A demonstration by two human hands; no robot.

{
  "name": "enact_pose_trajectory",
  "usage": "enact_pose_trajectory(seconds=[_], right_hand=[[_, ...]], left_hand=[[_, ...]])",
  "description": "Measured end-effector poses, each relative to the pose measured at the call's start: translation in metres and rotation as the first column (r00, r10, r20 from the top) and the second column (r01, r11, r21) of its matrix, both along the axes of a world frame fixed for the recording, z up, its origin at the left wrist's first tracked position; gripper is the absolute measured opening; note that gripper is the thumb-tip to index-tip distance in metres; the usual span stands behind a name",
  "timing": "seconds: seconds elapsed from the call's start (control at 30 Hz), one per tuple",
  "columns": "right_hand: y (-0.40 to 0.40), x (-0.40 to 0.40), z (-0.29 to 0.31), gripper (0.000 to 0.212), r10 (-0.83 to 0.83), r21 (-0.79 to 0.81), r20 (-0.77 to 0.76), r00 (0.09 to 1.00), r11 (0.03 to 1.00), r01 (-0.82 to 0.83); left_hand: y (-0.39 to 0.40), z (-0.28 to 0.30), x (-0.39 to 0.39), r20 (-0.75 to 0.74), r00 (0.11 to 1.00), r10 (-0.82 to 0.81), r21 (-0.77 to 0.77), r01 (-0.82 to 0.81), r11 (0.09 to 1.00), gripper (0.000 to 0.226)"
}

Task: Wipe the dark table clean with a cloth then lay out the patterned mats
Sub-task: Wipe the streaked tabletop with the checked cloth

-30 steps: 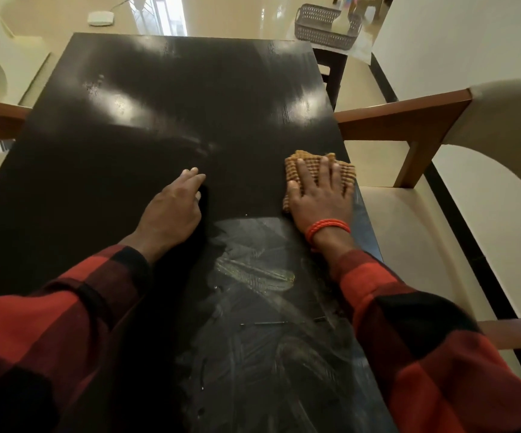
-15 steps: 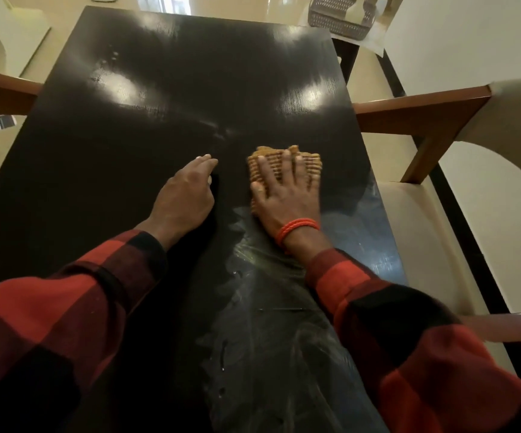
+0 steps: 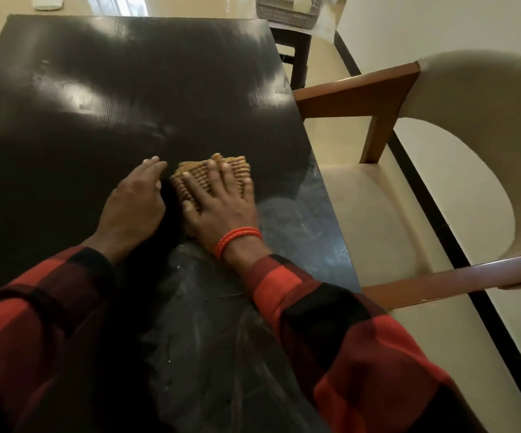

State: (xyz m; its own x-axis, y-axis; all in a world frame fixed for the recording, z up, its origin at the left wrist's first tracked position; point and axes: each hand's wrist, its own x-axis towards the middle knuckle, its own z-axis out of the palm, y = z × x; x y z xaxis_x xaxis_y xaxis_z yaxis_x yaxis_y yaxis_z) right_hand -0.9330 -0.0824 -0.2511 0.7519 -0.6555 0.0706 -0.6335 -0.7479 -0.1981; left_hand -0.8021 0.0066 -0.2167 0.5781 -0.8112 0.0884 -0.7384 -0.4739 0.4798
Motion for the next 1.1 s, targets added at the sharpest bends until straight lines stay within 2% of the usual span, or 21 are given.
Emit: enact_pose_trajectory(seconds=[0.3,0.4,0.6,0.73,1.1], right_hand=[[-0.092,-0.095,0.002,0.058,-0.287,0.055,-0.055,0.956,0.956,0.29],[-0.102,-0.105,0.002,0.059,-0.309,0.077,-0.052,0.95,0.947,0.312],[-0.093,-0.102,-0.002,0.059,-0.309,0.012,-0.041,0.95,0.951,0.31],[-0.066,-0.093,0.0,0.059,-0.259,-0.013,-0.07,0.963,0.966,0.259],[0.083,-0.029,0.002,0.06,0.016,0.015,-0.035,0.999,1.0,-0.016]], left_hand=[[0.003,-0.001,-0.021,0.001,1.0,-0.021,0.041,0.021,0.999,0.045],[0.003,0.003,-0.024,0.005,1.0,-0.025,0.048,0.025,0.999,0.046],[0.012,0.005,-0.033,-0.002,0.996,-0.088,0.11,0.088,0.99,0.048],[0.025,0.002,-0.041,-0.017,0.993,-0.12,0.145,0.121,0.982,0.048],[0.087,0.007,-0.03,-0.042,0.999,-0.033,0.125,0.038,0.991,0.048]])
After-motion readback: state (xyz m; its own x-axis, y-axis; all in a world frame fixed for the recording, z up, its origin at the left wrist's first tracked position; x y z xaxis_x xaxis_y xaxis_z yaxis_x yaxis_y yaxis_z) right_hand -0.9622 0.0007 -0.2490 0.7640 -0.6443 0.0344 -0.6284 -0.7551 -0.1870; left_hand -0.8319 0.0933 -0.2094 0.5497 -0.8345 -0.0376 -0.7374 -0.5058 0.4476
